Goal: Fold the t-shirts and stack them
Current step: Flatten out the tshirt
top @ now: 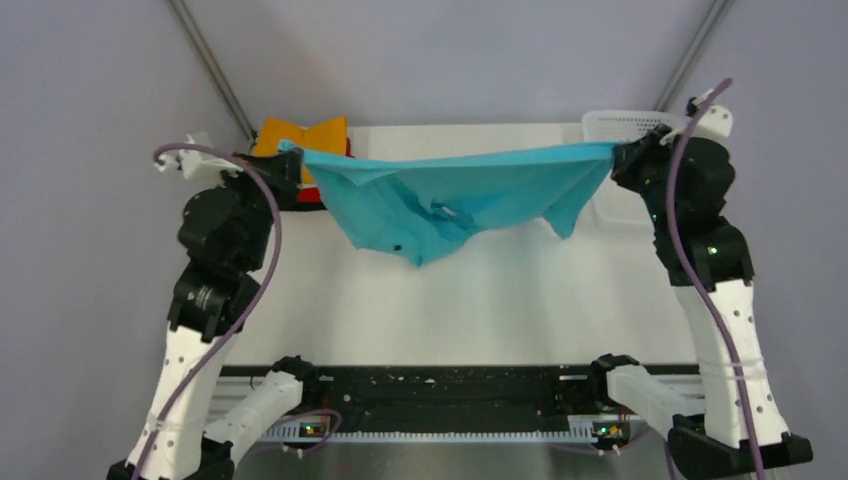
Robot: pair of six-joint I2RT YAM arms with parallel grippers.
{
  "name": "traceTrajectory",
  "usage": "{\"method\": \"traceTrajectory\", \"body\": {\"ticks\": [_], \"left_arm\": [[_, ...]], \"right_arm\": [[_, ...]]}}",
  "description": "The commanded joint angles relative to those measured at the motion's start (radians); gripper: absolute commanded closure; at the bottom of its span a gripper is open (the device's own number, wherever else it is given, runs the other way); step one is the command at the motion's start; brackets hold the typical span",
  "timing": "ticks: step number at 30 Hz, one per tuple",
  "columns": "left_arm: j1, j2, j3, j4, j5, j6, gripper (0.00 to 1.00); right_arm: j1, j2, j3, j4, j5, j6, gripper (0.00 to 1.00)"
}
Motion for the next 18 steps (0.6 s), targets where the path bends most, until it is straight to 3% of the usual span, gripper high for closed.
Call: {"method": "traceTrajectory", "body": {"ticks": [1,11,18], "left_arm": [[0.0,-0.082,0.134,0.089,-0.023,0.166,1.0],[0.0,-0.105,0.452,0.075,0.213,0.282,1.0],[0.002,-0.111,0.544,0.069,0.236,0.306,1.0]], "right_arm": [[-0.003,-0.069,0.196,-0.025,-0.028,-0.067,1.0],[-0.002,-0.184,0.439,-0.038,-0.194,-0.101,1.0],[-0.002,-0.261,0.454,-0.054,-0.215,-0.085,1.0]]}}
